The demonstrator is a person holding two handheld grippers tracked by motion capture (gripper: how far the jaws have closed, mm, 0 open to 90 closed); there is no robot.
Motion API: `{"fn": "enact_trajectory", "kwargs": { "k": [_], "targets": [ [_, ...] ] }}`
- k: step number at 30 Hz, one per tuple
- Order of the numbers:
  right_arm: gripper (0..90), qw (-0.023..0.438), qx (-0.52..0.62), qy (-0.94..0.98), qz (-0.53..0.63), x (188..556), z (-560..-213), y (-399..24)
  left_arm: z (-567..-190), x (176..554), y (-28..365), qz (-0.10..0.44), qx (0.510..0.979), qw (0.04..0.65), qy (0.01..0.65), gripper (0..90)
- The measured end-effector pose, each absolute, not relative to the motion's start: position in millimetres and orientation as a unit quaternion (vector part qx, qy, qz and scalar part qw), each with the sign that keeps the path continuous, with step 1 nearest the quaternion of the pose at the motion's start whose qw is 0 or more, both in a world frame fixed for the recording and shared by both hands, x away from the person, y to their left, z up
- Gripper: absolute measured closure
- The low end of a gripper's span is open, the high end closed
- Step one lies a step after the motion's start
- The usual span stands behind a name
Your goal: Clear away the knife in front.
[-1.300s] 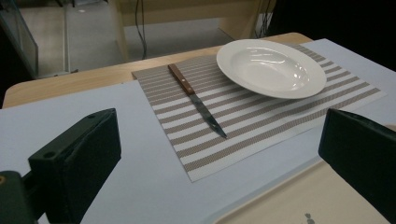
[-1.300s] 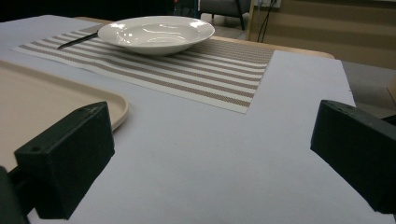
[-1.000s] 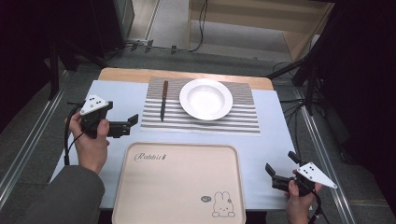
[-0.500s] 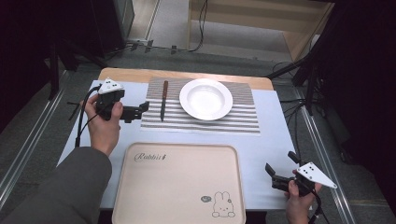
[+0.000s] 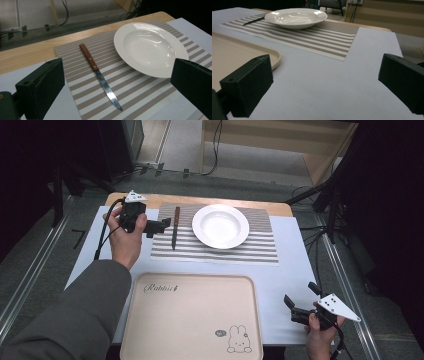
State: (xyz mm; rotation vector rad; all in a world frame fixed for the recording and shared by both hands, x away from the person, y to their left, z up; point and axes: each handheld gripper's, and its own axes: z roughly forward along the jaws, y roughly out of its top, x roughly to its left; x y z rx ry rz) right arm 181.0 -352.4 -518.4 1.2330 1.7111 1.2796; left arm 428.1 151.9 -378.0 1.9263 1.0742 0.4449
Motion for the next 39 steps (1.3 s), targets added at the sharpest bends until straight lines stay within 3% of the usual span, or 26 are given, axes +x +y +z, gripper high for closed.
{"fn": "enact_trajectory", "kwargs": {
  "k": [9,12,19,25,36,39],
  "targets": [
    [0.0,0.331,0.471,0.656,0.488,182,-519,-352,-392,459,140,0.157,0.776,0.398,0.464,4.8],
    [0.0,0.331,0.470,0.657,0.487,182,-519,-352,-396,467,134,0.158,0.777,0.383,0.473,13.5],
    [0.0,0.332,0.470,0.659,0.484,183,-519,-351,-405,488,120,0.146,0.782,0.350,0.495,22.4],
    [0.0,0.333,0.467,0.662,0.482,183,-519,-350,-417,503,110,0.137,0.786,0.321,0.511,37.8],
    [0.0,0.336,0.463,0.668,0.476,185,-519,-349,-437,527,96,0.109,0.788,0.291,0.532,57.3],
    [0.0,0.336,0.463,0.668,0.476,184,-519,-349,-442,531,94,0.110,0.789,0.282,0.534,58.5]
  ]
}}
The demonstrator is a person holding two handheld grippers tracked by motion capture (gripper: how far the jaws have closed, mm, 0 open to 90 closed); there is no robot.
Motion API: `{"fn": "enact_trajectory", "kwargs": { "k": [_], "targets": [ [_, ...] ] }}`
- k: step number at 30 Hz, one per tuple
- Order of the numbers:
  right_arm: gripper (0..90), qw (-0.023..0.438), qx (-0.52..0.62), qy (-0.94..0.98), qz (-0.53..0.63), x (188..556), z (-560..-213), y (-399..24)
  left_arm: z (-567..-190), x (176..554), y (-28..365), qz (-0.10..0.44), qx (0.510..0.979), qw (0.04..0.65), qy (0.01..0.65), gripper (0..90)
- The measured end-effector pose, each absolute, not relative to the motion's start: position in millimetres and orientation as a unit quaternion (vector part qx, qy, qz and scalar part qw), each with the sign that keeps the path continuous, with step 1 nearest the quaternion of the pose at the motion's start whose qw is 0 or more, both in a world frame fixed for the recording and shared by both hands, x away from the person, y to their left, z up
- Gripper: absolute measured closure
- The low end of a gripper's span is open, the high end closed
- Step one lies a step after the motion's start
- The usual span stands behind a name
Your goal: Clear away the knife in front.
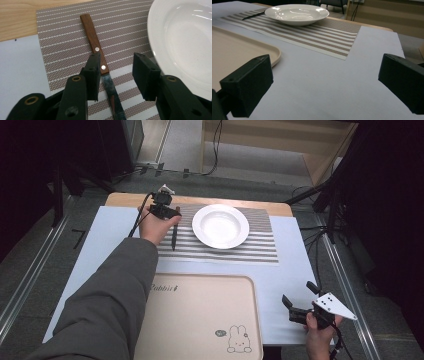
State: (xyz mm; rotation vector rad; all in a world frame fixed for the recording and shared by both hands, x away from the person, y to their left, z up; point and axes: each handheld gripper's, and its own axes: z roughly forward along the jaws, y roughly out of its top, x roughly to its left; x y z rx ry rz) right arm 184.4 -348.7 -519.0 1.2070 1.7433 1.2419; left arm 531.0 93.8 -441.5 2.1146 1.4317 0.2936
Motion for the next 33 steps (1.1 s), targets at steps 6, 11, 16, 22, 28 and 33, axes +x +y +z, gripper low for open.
{"fn": "enact_trajectory", "kwargs": {
  "k": [6,11,16,22,28,33],
  "targets": [
    [0.0,0.336,0.462,0.669,0.476,184,-519,-348,-449,538,92,0.113,0.786,0.267,0.546,64.3],
    [0.0,0.336,0.463,0.668,0.476,184,-519,-348,-459,543,91,0.110,0.784,0.257,0.553,65.4],
    [0.0,0.340,0.463,0.667,0.475,185,-519,-348,-468,545,88,0.111,0.788,0.242,0.556,66.8],
    [0.0,0.340,0.463,0.667,0.475,184,-519,-348,-473,547,87,0.110,0.787,0.238,0.558,68.7],
    [0.0,0.341,0.463,0.666,0.475,185,-519,-348,-478,548,85,0.113,0.782,0.233,0.567,70.7],
    [0.0,0.342,0.464,0.666,0.474,185,-520,-348,-481,549,84,0.114,0.779,0.236,0.569,73.3]
  ]
}}
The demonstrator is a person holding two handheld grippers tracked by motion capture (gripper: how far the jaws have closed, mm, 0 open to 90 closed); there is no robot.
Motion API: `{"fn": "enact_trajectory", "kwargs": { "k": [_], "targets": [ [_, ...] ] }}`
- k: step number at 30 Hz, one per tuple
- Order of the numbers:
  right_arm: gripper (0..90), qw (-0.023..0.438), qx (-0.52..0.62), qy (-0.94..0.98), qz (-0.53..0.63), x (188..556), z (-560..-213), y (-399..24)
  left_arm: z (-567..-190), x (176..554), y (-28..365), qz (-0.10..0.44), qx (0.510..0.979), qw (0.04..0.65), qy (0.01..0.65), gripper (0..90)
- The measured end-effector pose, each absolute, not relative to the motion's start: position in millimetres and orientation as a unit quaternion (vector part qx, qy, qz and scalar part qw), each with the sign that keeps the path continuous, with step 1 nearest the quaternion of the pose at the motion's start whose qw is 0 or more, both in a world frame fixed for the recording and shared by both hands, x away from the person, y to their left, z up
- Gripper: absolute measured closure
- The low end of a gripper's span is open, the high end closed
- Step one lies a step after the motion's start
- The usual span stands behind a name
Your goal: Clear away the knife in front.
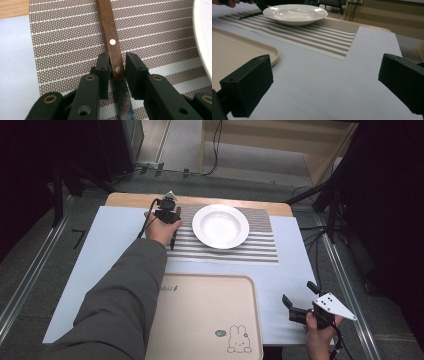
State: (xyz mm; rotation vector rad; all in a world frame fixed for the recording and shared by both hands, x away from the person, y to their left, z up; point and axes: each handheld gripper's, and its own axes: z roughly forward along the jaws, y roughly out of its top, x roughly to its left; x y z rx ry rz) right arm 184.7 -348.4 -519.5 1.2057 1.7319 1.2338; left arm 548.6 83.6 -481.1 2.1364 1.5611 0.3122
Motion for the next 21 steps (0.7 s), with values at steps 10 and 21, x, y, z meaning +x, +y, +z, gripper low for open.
{"fn": "enact_trajectory", "kwargs": {
  "k": [10,21],
  "targets": [
    [0.0,0.342,0.465,0.665,0.473,185,-520,-348,-481,545,81,0.131,0.792,0.226,0.552,77.2],
    [0.0,0.341,0.465,0.665,0.475,185,-520,-349,-472,538,89,0.132,0.794,0.244,0.540,77.3]
  ]
}}
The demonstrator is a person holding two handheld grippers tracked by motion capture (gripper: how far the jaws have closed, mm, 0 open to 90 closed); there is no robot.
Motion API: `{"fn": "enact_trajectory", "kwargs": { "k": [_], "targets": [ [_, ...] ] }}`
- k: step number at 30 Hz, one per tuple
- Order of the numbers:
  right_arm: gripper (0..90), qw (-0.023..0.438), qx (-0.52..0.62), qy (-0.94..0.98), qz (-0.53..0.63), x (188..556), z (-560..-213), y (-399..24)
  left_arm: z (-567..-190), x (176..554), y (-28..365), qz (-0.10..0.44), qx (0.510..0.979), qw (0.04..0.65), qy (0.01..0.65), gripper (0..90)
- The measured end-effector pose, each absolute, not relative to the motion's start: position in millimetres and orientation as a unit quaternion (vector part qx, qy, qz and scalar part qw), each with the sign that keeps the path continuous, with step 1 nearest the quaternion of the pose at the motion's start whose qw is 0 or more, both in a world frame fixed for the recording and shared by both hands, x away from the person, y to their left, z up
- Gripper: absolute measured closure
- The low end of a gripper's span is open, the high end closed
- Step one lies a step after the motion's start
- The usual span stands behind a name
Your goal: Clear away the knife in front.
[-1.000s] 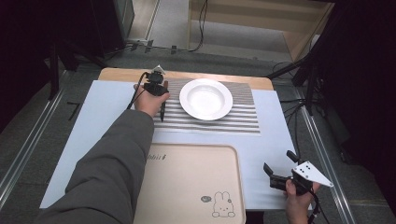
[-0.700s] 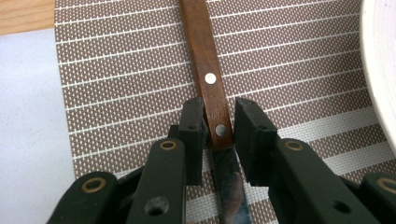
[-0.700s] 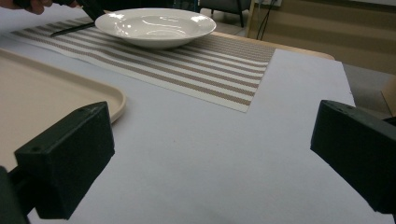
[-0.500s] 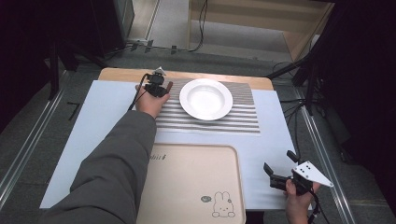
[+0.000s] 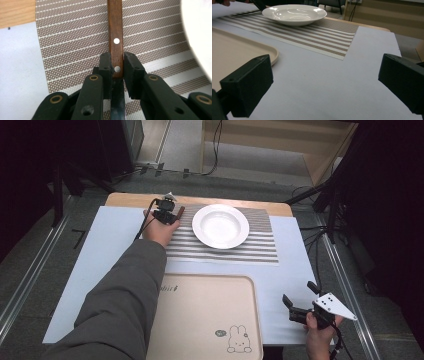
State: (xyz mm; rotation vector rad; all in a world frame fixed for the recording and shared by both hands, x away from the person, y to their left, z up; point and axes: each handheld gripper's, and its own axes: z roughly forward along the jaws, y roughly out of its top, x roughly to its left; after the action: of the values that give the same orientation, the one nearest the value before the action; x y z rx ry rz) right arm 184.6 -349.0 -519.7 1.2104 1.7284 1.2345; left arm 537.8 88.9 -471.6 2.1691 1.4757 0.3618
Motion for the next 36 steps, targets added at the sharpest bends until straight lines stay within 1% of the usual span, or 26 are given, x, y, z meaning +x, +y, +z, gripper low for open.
{"fn": "enact_trajectory", "kwargs": {
  "k": [15,19,23,36],
  "targets": [
    [0.0,0.341,0.467,0.665,0.472,185,-520,-348,-440,519,99,0.126,0.799,0.275,0.520,77.4],
    [0.0,0.341,0.467,0.665,0.472,185,-520,-348,-434,512,101,0.124,0.803,0.275,0.514,77.4],
    [0.0,0.341,0.467,0.666,0.472,185,-520,-348,-428,504,103,0.124,0.806,0.268,0.514,77.4],
    [0.0,0.342,0.467,0.666,0.471,185,-520,-348,-420,472,112,0.112,0.814,0.282,0.495,77.4]
  ]
}}
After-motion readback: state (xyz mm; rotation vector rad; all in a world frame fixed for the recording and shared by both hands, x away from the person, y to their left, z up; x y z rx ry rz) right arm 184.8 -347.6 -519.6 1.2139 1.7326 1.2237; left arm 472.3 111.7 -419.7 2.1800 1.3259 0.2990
